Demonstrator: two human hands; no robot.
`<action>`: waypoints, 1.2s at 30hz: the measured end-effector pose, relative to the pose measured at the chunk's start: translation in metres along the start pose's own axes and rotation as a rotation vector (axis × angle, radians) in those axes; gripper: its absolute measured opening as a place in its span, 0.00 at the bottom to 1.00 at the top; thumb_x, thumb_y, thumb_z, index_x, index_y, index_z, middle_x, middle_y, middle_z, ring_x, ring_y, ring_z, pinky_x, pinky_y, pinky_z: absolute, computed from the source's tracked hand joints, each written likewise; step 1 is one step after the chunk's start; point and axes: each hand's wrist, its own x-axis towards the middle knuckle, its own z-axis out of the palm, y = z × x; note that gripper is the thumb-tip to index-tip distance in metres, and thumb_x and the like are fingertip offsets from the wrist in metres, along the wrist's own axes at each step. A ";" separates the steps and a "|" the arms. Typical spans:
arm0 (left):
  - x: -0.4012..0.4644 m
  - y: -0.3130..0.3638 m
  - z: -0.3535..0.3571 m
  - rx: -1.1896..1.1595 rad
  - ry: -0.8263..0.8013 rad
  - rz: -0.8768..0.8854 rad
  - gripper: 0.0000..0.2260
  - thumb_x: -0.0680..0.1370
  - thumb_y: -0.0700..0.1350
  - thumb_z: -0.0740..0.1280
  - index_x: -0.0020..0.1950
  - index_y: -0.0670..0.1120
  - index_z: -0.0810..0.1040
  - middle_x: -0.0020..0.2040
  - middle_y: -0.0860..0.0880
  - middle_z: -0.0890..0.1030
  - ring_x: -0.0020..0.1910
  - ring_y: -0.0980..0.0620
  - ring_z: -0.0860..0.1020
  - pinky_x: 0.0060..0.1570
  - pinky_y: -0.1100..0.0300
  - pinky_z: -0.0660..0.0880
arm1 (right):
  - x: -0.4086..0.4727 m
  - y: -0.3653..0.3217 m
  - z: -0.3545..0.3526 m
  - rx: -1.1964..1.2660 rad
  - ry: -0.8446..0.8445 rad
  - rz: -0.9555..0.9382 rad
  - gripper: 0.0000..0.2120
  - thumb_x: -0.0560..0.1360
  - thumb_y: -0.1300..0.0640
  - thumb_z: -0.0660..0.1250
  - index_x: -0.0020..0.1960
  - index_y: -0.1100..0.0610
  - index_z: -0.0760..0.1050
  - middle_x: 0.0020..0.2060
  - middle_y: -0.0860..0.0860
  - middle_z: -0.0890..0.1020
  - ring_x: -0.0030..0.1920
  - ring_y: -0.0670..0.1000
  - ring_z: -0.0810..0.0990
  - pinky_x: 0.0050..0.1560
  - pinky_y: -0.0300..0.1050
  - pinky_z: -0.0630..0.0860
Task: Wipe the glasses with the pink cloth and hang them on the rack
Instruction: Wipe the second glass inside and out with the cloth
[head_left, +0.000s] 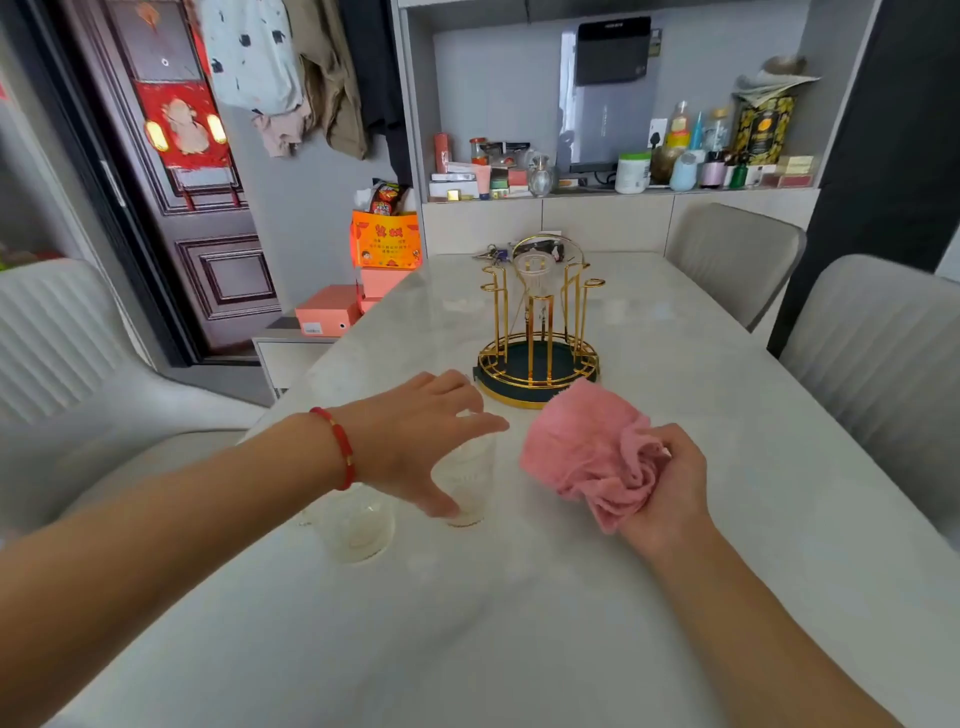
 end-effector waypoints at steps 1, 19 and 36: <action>0.003 -0.003 0.000 -0.005 -0.021 0.012 0.42 0.73 0.65 0.73 0.81 0.59 0.58 0.73 0.51 0.67 0.72 0.49 0.61 0.72 0.55 0.64 | -0.004 0.000 -0.002 0.024 -0.005 0.002 0.10 0.72 0.57 0.57 0.34 0.60 0.68 0.40 0.55 0.77 0.36 0.56 0.77 0.40 0.40 0.69; 0.065 0.052 -0.021 -1.215 0.540 -0.134 0.42 0.62 0.45 0.85 0.71 0.60 0.70 0.63 0.51 0.77 0.60 0.51 0.80 0.59 0.50 0.81 | -0.036 -0.003 0.013 -0.119 -0.337 -0.065 0.27 0.80 0.41 0.55 0.71 0.55 0.74 0.62 0.62 0.80 0.48 0.66 0.76 0.47 0.62 0.74; 0.066 0.121 0.040 -1.856 0.910 -0.180 0.30 0.75 0.50 0.75 0.74 0.57 0.68 0.65 0.46 0.80 0.60 0.50 0.84 0.56 0.51 0.83 | -0.032 0.022 0.027 -0.576 -0.066 -0.377 0.28 0.79 0.35 0.57 0.75 0.45 0.69 0.33 0.59 0.81 0.27 0.55 0.78 0.37 0.69 0.77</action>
